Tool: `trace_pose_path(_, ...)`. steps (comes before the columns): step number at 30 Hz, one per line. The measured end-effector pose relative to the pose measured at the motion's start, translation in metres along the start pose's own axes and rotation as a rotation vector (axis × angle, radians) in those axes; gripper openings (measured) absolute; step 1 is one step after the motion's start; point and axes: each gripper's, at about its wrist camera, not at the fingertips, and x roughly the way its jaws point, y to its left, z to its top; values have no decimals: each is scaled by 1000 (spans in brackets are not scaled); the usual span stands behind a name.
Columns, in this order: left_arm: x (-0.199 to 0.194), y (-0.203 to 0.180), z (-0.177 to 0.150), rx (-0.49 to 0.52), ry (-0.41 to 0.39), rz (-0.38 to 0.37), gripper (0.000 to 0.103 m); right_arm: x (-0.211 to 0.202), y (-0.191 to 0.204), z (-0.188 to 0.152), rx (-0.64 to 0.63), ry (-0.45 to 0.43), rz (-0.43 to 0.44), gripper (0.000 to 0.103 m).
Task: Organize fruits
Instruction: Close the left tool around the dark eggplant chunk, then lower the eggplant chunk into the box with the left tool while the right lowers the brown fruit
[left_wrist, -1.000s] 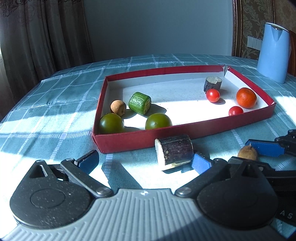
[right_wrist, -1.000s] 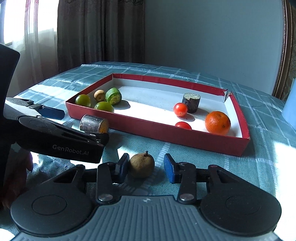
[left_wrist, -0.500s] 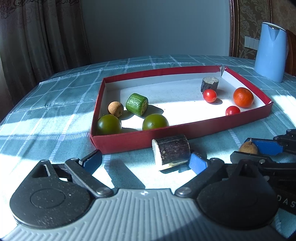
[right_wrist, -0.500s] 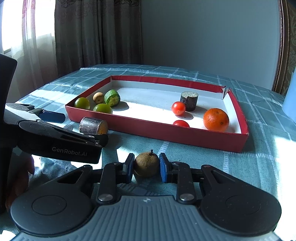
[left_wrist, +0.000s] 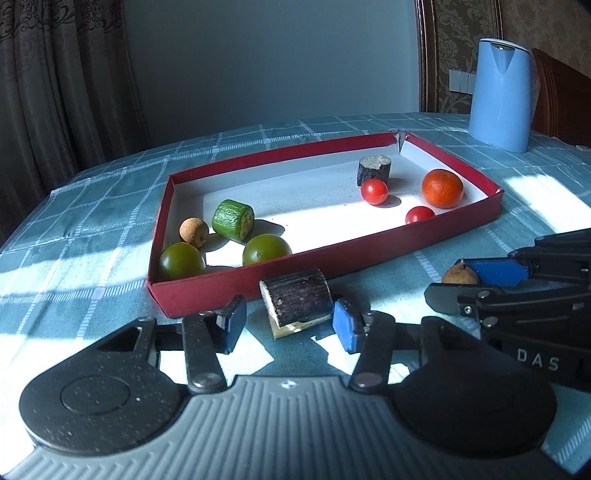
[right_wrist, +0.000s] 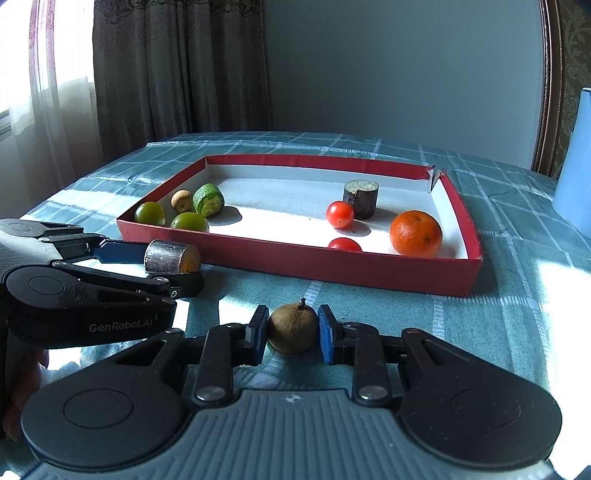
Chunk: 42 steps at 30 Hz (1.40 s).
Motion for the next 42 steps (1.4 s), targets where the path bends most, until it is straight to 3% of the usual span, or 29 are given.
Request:
trace_pose_path(3,-2,-2,-1,14,-4,-16,35,-1,-1,0,7,-2,-5,27)
trace_pose_path(11,-4,-3,-1,11,-11,-17,34,-3,0,0,1,-20,-12,27)
trace_pose_path(18,-20,-5,-3,28,-100,-25,31,-9,0,-1,5,-49,-29,27)
trace_pose_path(29,-32,-5,-4,23,-168,-32,31,-19,-1,-1,16,-118,-60,28)
trace_pose_path(31,-34,-4,-2,14,-182,-35,16,-22,-1,0,18,-141,-72,28)
trace_pose_path(37,-34,12,9,-57,-173,-64,15,-22,-2,17,-9,-185,-106,28)
trace_pose_path(40,-33,27,6,-90,-110,-143,18,-19,-4,19,-7,-180,-94,28)
trace_pose_path(41,-34,29,4,-108,-105,-141,21,-18,-4,17,-6,-176,-92,28)
trace_pose_path(42,-35,30,3,-121,-92,-145,34,-16,-3,16,-5,-170,-90,28)
